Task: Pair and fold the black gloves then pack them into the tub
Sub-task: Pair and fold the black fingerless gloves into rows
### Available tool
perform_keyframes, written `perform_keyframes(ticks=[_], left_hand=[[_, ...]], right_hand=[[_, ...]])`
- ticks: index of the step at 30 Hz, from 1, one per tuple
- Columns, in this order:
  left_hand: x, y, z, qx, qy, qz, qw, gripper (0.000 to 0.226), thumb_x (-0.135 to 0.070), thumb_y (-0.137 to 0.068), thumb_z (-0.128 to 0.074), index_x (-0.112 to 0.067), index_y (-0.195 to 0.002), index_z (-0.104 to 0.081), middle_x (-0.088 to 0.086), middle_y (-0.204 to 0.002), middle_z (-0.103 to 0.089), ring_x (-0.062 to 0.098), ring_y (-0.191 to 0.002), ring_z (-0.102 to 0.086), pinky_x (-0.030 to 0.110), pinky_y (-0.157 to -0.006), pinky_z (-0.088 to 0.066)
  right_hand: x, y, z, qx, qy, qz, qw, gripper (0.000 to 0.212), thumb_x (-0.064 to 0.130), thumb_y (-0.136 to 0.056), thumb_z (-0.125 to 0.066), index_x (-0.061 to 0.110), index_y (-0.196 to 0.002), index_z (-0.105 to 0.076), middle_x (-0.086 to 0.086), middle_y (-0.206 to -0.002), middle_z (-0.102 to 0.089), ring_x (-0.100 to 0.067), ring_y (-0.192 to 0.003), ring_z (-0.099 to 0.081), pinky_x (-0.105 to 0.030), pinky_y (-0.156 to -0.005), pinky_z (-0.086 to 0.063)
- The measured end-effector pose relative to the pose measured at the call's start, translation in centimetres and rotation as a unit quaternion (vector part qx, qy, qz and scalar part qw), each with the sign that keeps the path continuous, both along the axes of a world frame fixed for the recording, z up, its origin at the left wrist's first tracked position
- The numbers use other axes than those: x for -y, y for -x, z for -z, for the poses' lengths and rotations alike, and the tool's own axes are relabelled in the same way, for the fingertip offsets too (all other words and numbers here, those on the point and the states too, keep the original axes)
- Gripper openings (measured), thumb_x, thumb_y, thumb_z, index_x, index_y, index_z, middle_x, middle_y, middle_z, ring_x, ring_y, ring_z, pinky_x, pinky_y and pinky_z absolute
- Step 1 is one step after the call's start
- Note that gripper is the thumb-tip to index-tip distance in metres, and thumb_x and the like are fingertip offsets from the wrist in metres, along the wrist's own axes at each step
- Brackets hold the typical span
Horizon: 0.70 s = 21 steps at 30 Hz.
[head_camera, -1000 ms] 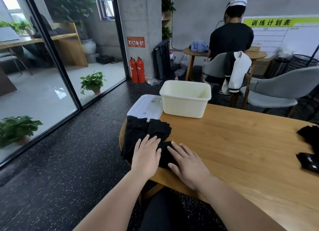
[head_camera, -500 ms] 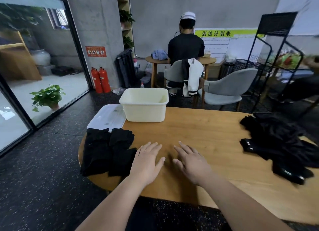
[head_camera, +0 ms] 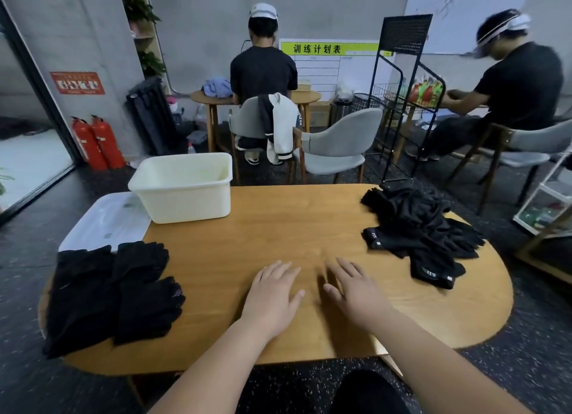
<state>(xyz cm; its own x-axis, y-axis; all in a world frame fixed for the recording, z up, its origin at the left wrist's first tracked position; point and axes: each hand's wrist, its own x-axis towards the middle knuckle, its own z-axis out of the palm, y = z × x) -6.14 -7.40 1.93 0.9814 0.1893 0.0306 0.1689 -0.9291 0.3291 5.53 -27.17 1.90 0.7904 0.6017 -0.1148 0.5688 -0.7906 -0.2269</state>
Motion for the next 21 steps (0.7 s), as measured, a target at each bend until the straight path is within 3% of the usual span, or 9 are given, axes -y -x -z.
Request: perform_keyframes(ticks=[11, 15, 21], left_hand=[[3.4, -3.7, 2.7, -0.024, -0.008, 0.048, 0.999, 0.060, -0.055, -0.111, -0.034, -0.035, -0.167, -0.024, -0.008, -0.176, -0.013, 0.014, -0.163, -0.004, 0.040, -0.133, -0.005], [3.4, -4.2, 3.6, -0.015, -0.030, 0.045, 0.998, 0.063, -0.061, -0.110, -0.023, -0.035, -0.168, -0.020, -0.011, -0.177, -0.006, 0.012, -0.162, 0.004, 0.039, -0.132, 0.002], [3.4, -4.2, 4.2, -0.006, -0.042, 0.042, 0.998, 0.065, -0.065, -0.109, -0.017, -0.036, -0.167, -0.023, -0.013, -0.176, -0.004, 0.008, -0.162, 0.006, 0.040, -0.133, -0.002]], right_hand=[[5.1, -1.6, 2.6, 0.029, -0.013, 0.056, 0.998, 0.067, 0.066, -0.106, -0.029, 0.031, -0.163, -0.029, 0.006, -0.175, -0.014, -0.023, -0.161, -0.007, -0.044, -0.128, -0.023], [5.8, -3.0, 2.8, 0.046, -0.019, 0.090, 0.995, 0.065, 0.065, -0.106, -0.030, 0.032, -0.163, -0.028, 0.004, -0.176, -0.006, -0.026, -0.162, -0.004, -0.043, -0.129, -0.018], [5.8, -6.2, 3.6, 0.100, -0.011, 0.140, 0.985, 0.064, 0.065, -0.106, -0.028, 0.032, -0.161, -0.032, -0.004, -0.176, 0.005, -0.037, -0.160, -0.004, -0.051, -0.128, -0.019]])
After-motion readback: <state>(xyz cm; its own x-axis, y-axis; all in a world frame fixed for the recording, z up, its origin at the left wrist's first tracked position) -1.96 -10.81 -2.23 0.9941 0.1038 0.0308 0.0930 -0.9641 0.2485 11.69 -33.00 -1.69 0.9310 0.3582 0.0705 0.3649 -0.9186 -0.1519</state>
